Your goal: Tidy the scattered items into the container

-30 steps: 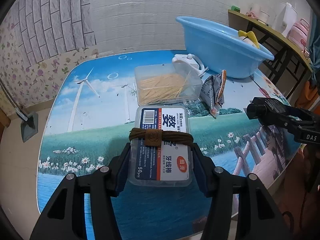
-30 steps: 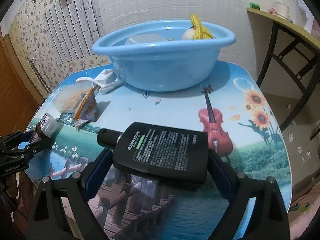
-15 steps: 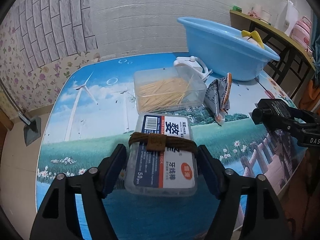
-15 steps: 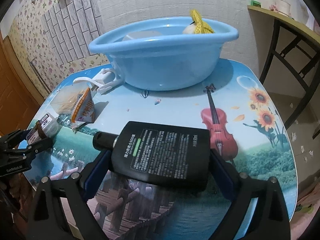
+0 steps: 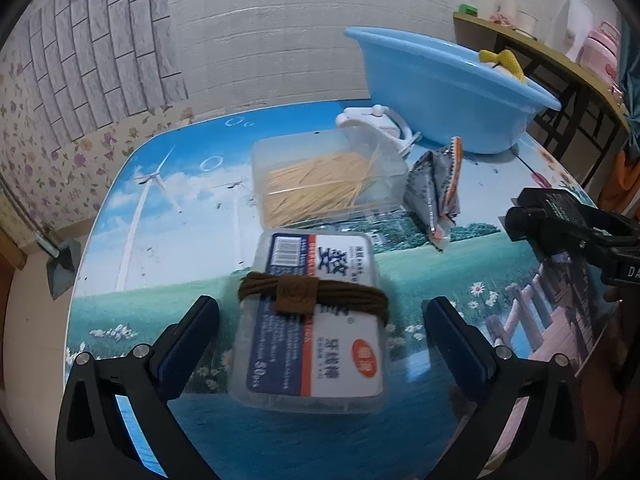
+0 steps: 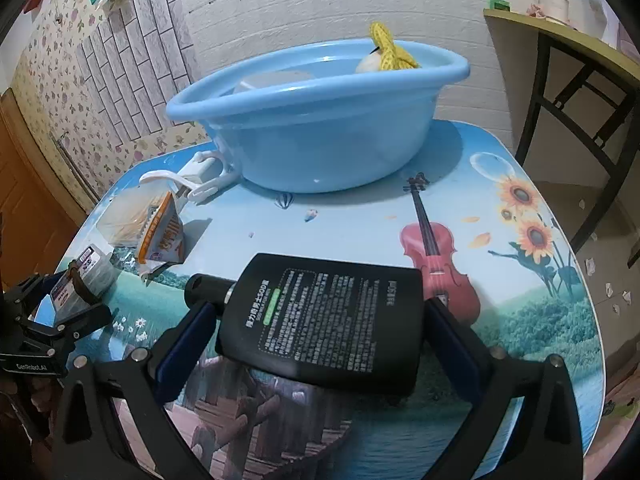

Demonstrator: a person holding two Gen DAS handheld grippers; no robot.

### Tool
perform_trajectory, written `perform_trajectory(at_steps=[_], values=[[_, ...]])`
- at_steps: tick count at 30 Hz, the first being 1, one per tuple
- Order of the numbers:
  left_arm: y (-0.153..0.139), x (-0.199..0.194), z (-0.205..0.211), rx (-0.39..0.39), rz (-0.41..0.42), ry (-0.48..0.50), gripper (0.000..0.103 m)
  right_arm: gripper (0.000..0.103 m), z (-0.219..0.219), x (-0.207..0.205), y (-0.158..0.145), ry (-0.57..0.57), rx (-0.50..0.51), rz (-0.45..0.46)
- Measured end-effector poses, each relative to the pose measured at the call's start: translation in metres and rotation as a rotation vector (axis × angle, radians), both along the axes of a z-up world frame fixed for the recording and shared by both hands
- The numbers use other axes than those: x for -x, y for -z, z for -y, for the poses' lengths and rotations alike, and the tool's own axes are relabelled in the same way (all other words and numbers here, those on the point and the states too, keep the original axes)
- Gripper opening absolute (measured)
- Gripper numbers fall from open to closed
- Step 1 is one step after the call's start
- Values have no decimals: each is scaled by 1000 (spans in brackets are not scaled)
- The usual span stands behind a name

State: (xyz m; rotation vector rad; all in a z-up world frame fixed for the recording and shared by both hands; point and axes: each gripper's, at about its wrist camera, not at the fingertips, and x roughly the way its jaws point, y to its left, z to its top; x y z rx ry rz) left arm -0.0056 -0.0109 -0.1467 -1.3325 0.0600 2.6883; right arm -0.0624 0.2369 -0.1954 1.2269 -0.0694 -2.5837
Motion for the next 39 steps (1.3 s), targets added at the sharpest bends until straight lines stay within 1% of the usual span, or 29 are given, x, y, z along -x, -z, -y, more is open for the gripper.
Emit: perform_trajectory(at_steps=[3, 5, 8, 13, 14, 16, 17, 18, 19, 21, 24, 31, 36, 38, 39], values=[[0, 2, -2, 0, -1, 15, 103, 103, 1, 0, 0, 3, -4, -8], [0, 3, -2, 1, 1, 20, 103, 103, -2, -1, -1, 13, 10, -10], [0, 2, -2, -1, -3, 19, 103, 97, -5, -2, -2, 34, 27, -20], [0, -1, -1, -7, -8, 17, 103, 96, -6, -5, -2, 30, 29, -32], [0, -3, -1, -11, -15, 22, 101, 95, -6, -5, -2, 29, 31, -34], [-2, -6, -1, -13, -32, 28, 90, 95, -7, -6, -2, 26, 35, -37], [-3, -7, -1, -9, -44, 24, 80, 94, -7, -7, -3, 25, 37, -41], [-4, -7, 0, -10, -48, 21, 74, 94, -7, -8, -3, 25, 38, -43], [-5, -7, 1, -13, -50, 17, 71, 94, -7, -8, -4, 25, 40, -46], [-6, -7, 5, -15, -57, 1, 58, 93, -6, -8, -5, 25, 38, -46], [-6, -8, 8, -37, -61, 0, 57, 93, -7, -9, -5, 18, 46, -47], [-9, -11, 8, -56, -72, 3, 57, 92, -6, -13, -10, 8, 51, -65], [-25, -15, 8, -80, -105, -2, 57, 91, -5, -16, -16, -10, 51, -80], [-35, -16, 5, -88, -122, 3, 57, 90, -4, -19, -23, -22, 50, -102], [-39, -16, 3, -90, -131, 8, 57, 68, -4, -21, -28, -13, 38, -121]])
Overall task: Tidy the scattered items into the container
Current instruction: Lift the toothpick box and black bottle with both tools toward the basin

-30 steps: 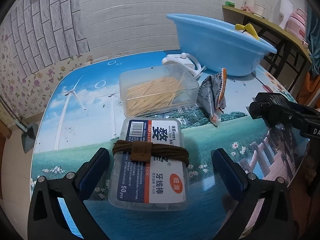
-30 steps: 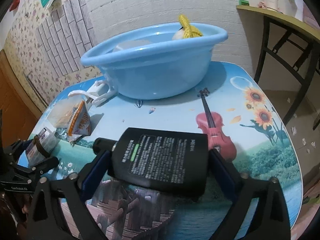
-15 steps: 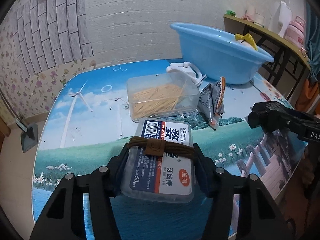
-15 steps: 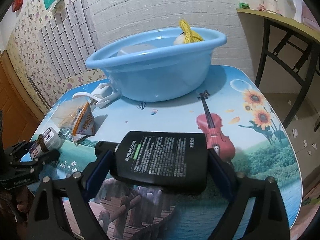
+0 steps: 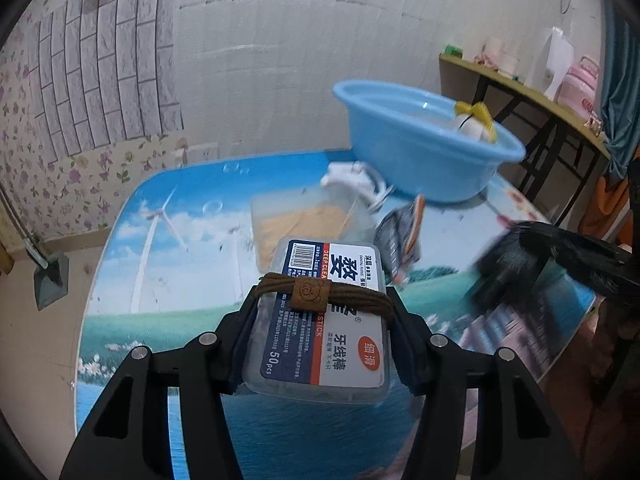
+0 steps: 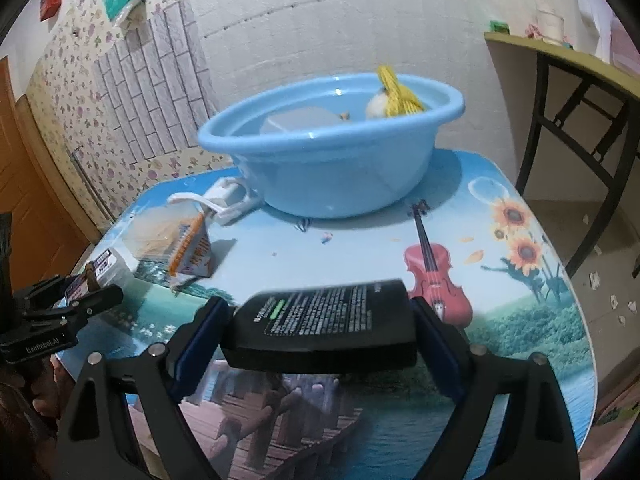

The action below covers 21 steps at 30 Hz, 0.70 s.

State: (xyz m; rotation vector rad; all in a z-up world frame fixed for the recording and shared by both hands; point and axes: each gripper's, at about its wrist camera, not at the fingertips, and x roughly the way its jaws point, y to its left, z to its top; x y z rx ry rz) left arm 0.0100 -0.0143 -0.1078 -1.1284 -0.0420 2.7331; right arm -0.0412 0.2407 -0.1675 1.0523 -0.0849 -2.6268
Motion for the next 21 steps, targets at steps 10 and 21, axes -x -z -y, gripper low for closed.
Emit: perform_trajectory(at_steps=[10, 21], values=[[-1, 1, -8, 13, 0, 15, 57, 38, -13, 11, 5, -10, 60, 77], [7, 1, 2, 3, 30, -6, 57, 103, 19, -9, -2, -225, -18, -9]])
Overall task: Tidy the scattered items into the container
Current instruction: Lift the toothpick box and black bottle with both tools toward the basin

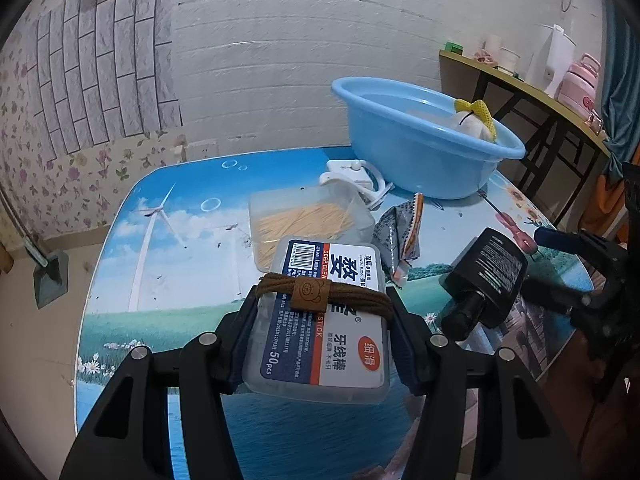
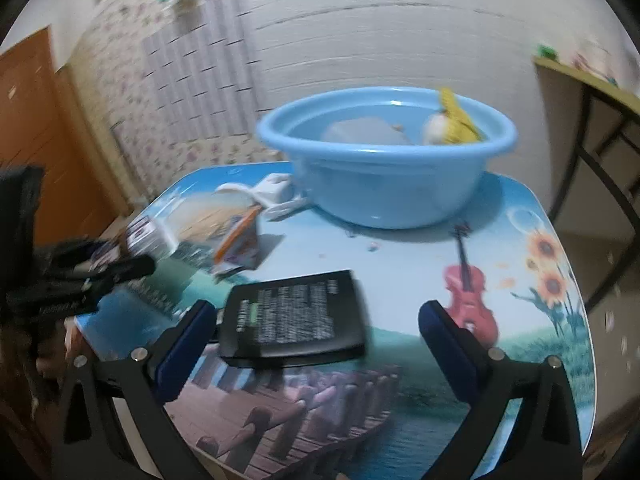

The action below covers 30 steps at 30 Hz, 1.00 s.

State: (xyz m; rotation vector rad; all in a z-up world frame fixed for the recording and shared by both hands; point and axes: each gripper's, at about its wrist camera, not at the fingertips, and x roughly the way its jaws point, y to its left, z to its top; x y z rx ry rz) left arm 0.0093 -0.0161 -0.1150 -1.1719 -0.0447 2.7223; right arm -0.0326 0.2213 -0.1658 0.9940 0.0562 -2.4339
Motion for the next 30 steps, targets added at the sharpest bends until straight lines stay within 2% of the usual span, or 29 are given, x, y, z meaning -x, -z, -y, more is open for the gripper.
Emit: perform_trajectory(at_steps=[8, 12, 13, 15, 20, 24, 30], values=[[5, 1, 3, -12, 19, -1, 57, 103, 22, 3, 17, -106, -108, 51], [4, 0, 1, -5, 15, 4, 57, 103, 27, 12, 23, -79, -155, 67], [3, 0, 1, -3, 13, 5, 57, 102, 27, 14, 24, -87, -145, 80], [3, 0, 1, -2, 12, 4, 57, 92, 27, 15, 25, -99, -128, 102], [2, 1, 2, -6, 12, 2, 57, 91, 24, 14, 25, -98, -105, 103], [-1, 1, 1, -4, 6, 6, 57, 90, 14, 13, 16, -57, -57, 84], [-4, 1, -2, -5, -2, 10, 57, 90, 5, 12, 6, -25, -40, 54]])
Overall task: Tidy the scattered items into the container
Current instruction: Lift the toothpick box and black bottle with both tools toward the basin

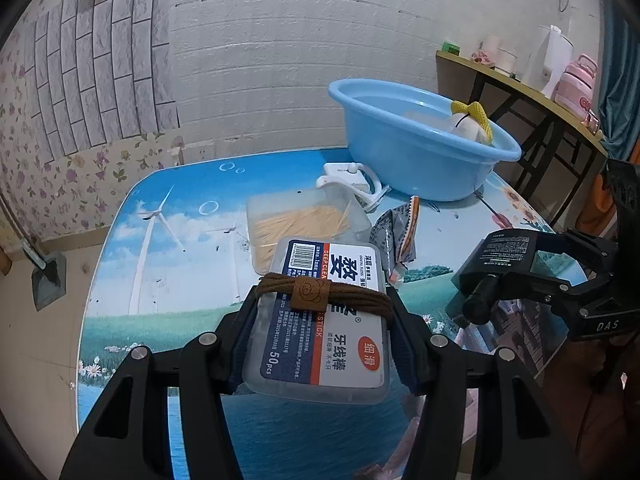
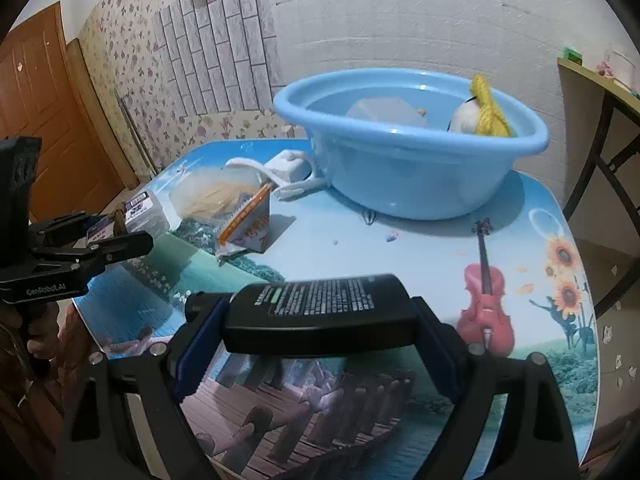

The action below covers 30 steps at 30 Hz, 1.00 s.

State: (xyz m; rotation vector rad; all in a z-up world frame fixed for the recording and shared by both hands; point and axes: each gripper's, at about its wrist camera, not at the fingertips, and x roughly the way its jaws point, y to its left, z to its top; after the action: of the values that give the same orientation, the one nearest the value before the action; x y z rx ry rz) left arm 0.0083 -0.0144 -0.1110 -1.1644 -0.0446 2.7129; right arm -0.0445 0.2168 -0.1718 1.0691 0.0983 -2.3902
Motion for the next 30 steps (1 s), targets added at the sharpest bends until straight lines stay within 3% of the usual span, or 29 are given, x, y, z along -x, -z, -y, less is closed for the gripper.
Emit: perform_trajectory(at_steps=[10, 16, 21, 28, 30], values=[[4, 0, -1, 2, 12, 0, 57, 90, -1, 0, 3, -12, -7, 11], [8, 0, -1, 3, 23, 1, 57, 91, 12, -4, 14, -92, -104, 18], [10, 1, -1, 1, 28, 5, 57, 103, 23, -2, 22, -143, -183, 10], [11, -1, 1, 2, 31, 8, 57, 103, 25, 10, 23, -145, -151, 28], [12, -1, 1, 0, 32, 5, 57, 97, 21, 8, 22, -128, -140, 19]])
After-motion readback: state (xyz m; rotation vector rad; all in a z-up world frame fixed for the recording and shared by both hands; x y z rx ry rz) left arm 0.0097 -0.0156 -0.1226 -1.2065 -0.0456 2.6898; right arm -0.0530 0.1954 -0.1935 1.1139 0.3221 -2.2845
